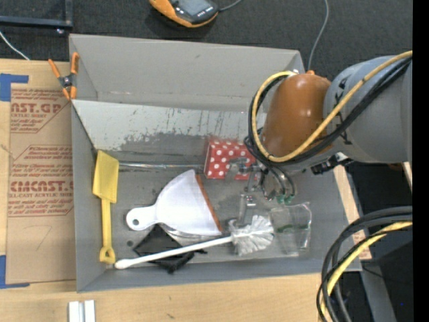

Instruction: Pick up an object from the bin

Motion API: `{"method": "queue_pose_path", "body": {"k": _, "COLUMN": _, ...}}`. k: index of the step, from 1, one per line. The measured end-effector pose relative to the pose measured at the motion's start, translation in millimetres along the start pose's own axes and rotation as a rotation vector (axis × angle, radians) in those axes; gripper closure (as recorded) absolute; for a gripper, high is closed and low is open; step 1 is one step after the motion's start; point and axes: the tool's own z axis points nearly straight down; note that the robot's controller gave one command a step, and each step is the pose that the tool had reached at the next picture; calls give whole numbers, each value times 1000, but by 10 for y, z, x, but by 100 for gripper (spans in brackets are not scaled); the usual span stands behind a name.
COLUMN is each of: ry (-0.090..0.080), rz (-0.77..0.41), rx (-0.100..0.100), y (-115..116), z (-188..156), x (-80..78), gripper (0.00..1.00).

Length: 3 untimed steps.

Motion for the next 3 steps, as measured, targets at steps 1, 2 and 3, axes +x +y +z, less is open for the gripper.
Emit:
{"method": "queue_pose_path", "body": {"k": 1, "ry": -7, "rz": 0, "rx": 0, "y": 0, "z": -47, "x": -16, "gripper": 0}}
{"method": "queue_pose_path", "body": {"k": 2, "ry": -14, "rz": -185, "rx": 0, "y": -296, "z": 667, "x": 610, "gripper": 0}}
{"method": "queue_pose_path", "body": {"k": 3, "ry": -7, "rz": -233, "rx": 0, "y": -239, "z": 222, "x": 660, "gripper": 0}}
